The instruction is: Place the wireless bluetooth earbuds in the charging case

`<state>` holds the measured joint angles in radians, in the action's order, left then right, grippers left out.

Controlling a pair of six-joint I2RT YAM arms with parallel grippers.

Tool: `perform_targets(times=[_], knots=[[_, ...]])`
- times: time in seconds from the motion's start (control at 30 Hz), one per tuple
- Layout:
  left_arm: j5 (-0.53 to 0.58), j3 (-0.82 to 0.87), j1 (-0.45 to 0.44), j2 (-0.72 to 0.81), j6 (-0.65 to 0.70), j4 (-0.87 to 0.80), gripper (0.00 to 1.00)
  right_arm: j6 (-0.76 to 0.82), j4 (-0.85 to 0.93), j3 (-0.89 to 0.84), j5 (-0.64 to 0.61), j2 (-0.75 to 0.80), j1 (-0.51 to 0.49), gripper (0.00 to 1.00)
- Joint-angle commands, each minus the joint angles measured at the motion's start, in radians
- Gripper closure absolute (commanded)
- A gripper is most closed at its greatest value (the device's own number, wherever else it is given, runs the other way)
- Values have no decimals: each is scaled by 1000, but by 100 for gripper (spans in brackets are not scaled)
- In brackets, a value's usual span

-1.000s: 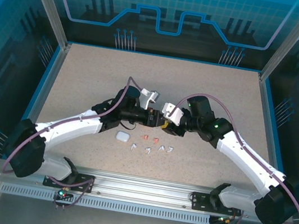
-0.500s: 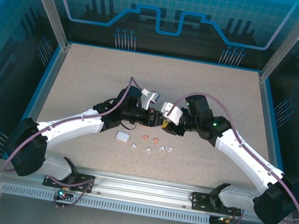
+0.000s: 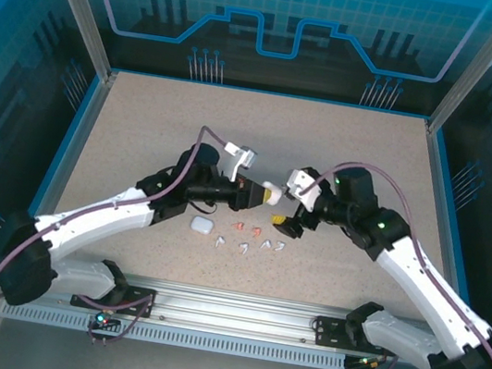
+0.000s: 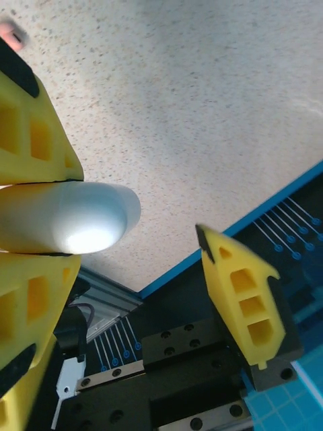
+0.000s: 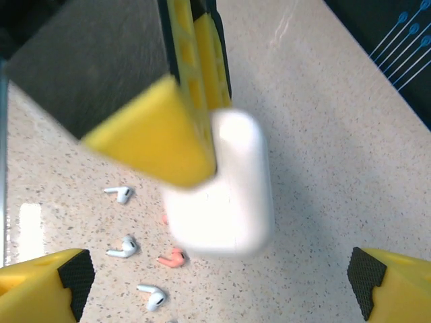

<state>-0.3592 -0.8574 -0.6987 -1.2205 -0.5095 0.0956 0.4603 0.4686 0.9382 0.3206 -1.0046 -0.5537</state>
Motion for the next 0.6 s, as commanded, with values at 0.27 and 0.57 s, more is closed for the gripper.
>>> perform_targets(times=[0.27, 0.57], knots=[[-56, 197, -6, 185, 351, 363, 98, -33, -12, -46, 247, 150, 63, 2], [-185, 301, -6, 198, 535, 614, 100, -83, -102, -8, 262, 121, 45, 11]])
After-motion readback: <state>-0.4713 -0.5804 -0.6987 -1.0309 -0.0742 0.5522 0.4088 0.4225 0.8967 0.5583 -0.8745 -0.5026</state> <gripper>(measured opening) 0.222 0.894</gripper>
